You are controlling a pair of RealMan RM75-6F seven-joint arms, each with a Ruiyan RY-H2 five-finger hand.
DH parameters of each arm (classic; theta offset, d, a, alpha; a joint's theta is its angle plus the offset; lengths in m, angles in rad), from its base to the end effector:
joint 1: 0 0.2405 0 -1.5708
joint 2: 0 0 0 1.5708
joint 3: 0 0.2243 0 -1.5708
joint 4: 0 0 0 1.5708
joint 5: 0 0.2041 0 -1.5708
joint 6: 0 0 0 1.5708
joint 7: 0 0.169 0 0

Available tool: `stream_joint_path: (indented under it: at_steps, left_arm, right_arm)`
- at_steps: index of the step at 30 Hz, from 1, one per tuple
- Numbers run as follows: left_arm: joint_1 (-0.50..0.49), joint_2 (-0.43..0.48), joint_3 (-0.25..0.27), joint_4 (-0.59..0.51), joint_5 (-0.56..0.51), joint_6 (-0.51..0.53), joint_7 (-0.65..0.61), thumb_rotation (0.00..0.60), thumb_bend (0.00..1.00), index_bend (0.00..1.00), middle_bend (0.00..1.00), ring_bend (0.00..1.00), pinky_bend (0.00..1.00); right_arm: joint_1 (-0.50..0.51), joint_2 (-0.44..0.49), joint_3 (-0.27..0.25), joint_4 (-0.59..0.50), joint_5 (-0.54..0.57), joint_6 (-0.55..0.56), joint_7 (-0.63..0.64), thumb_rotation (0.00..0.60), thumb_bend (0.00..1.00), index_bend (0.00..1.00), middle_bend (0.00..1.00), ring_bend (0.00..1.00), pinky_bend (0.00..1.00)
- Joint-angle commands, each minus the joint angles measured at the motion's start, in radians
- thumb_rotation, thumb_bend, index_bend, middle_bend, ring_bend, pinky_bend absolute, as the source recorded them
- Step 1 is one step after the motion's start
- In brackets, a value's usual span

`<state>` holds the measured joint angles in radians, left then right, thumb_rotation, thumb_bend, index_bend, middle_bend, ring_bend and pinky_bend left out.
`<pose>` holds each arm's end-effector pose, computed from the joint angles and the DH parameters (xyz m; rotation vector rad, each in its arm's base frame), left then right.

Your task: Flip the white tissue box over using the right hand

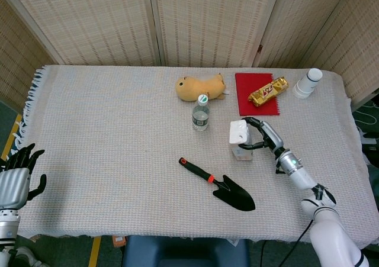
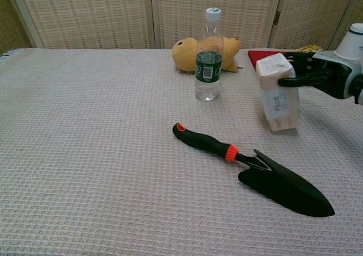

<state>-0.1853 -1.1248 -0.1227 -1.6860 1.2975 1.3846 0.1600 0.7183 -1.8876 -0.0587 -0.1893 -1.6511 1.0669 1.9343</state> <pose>-0.2720 0.2422 0.1485 -1.3310 -0.9118 -0.8190 -0.2479 -0.4072 0.0136 1.2572 -2.0048 1.6022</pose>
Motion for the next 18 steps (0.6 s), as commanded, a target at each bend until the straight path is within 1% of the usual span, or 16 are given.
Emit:
stream_joint_path:
  at_steps: [1,7,12,18]
  left_arm:
    - [-0.001,-0.001,0.000,0.000,0.000,0.000,0.002,0.600,0.48,0.16,0.00,0.00,0.09]
    - [0.000,0.000,-0.001,-0.002,-0.001,0.003,0.003,0.600,0.48,0.16,0.00,0.00,0.09]
    - [0.001,0.000,0.003,-0.007,0.008,0.007,0.005,0.600,0.49,0.16,0.00,0.00,0.09]
    - [0.003,0.004,0.010,-0.019,0.021,0.011,0.008,0.600,0.49,0.16,0.00,0.00,0.09]
  right_arm:
    - [-0.001,0.000,-0.012,0.004,-0.008,-0.011,0.002,0.600,0.13,0.51,0.48,0.30,0.00]
    - [-0.012,0.005,-0.039,0.010,-0.024,-0.051,-0.032,0.600,0.13,0.51,0.48,0.30,0.00]
    - [-0.033,0.035,-0.057,-0.004,-0.033,-0.041,-0.031,0.600,0.13,0.50,0.48,0.29,0.00]
    - [-0.047,0.064,-0.054,-0.029,-0.021,-0.045,-0.041,0.600,0.13,0.46,0.48,0.26,0.00]
